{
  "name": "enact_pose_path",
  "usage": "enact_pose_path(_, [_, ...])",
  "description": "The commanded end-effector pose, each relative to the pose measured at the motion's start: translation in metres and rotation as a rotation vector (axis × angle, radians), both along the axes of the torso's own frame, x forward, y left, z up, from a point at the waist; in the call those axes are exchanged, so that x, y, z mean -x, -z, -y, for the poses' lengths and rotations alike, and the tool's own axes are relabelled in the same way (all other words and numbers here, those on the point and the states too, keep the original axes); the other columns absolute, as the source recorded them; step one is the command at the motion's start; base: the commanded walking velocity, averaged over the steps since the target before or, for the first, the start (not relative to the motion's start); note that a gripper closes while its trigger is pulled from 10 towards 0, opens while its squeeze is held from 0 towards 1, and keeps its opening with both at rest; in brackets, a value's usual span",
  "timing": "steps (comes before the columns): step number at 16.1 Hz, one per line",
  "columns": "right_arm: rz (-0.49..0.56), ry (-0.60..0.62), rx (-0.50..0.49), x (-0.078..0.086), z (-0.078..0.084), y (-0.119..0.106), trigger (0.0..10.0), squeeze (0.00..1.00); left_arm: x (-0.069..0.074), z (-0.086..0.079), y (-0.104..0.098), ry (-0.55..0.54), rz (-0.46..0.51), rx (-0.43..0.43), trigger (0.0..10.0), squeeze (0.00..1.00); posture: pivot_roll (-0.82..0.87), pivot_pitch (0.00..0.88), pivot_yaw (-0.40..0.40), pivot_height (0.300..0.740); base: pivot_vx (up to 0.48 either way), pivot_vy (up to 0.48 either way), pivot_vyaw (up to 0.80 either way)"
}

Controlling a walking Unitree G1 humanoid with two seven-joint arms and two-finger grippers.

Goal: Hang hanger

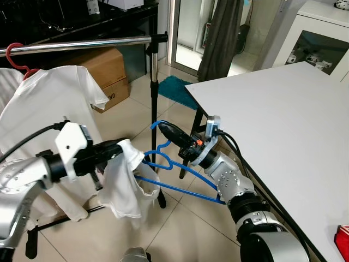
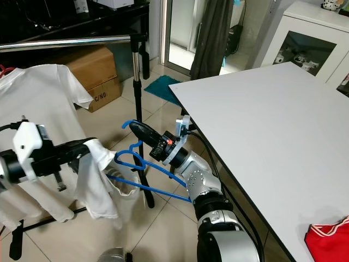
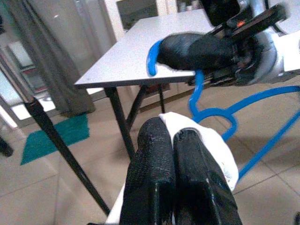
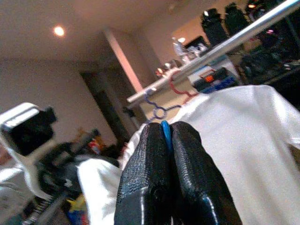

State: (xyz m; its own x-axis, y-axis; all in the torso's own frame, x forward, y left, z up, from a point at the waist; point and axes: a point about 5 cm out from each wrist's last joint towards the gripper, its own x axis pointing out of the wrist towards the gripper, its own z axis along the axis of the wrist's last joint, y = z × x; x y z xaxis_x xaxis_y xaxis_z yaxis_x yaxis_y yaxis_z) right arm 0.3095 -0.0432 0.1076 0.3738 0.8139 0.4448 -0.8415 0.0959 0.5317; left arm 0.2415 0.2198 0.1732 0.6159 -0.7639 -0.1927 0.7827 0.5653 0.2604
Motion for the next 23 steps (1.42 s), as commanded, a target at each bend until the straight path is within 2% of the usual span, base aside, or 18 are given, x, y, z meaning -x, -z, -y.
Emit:
enact_pose_path(1, [0.012,-0.040,-0.069,0.005,-0.012,-0.006,10.0,0.00,0.000,0.003,-0.001,-0.006,0.015,-0.016,10.0,0.00,0.18,0.000,-0.007,0.740,0.000,0.000,0.00])
enact_pose_path(3, [0.056,-0.088,-0.122,0.006,-0.014,-0.022,10.0,0.00,-0.006,0.005,0.007,-0.059,0.022,-0.031,10.0,0.00,0.19,0.000,-0.010,0.740,0.000,0.000,0.00])
enact_pose_path(6, [0.102,-0.112,-0.192,0.004,-0.014,-0.045,10.0,0.00,-0.010,0.011,0.020,-0.083,0.023,-0.107,10.0,0.00,0.19,0.000,-0.015,0.740,0.000,0.000,0.00])
enact_pose_path(11, [0.080,-0.154,-0.232,0.009,-0.013,-0.051,10.0,0.00,-0.021,0.012,0.011,-0.134,0.112,-0.082,10.0,0.00,0.18,0.000,-0.015,0.740,0.000,0.000,0.00])
enact_pose_path(13, [0.022,-0.120,-0.237,0.008,-0.012,-0.042,10.0,0.00,-0.023,0.013,0.005,-0.130,0.147,-0.106,10.0,0.00,0.18,0.000,-0.012,0.740,0.000,0.000,0.00])
enact_pose_path(15, [-0.012,0.003,-0.165,0.004,-0.016,-0.027,10.0,0.00,-0.025,0.017,-0.001,-0.118,0.171,-0.091,10.0,0.00,0.19,0.000,-0.007,0.740,0.000,0.000,0.00])
enact_pose_path(18, [0.031,0.169,-0.049,-0.001,-0.024,-0.026,10.0,0.00,-0.025,0.019,-0.004,-0.113,0.184,-0.083,10.0,0.00,0.19,0.000,0.002,0.740,0.000,0.000,0.00])
enact_pose_path(23, [0.085,0.264,-0.008,-0.008,-0.019,-0.030,10.0,0.00,-0.027,0.016,-0.009,-0.132,0.206,-0.057,10.0,0.00,0.19,0.000,-0.002,0.740,0.000,0.000,0.00])
